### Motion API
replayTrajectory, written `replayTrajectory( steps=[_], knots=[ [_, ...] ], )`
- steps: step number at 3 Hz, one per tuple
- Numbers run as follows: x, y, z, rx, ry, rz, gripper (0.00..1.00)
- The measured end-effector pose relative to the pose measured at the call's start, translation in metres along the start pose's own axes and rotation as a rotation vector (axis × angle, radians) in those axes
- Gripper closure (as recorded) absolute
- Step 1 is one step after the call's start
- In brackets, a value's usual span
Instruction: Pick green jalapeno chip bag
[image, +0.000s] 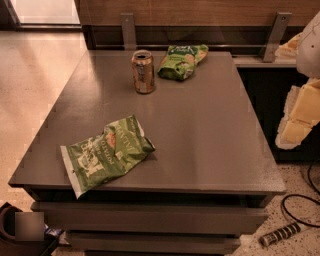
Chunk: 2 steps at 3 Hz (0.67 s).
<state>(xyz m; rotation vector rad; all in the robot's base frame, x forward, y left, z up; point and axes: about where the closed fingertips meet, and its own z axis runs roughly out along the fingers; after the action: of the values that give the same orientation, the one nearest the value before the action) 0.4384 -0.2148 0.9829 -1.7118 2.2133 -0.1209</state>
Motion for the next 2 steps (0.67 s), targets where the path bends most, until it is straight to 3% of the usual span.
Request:
replayTrajectory(
  steps=[1, 2],
  knots=[
    [-0.002, 0.000, 0.001, -0.002, -0.010, -0.002, 0.00],
    [-0.033, -0.001, 0.020, -0.034, -0.160, -0.031, 0.00]
  ],
)
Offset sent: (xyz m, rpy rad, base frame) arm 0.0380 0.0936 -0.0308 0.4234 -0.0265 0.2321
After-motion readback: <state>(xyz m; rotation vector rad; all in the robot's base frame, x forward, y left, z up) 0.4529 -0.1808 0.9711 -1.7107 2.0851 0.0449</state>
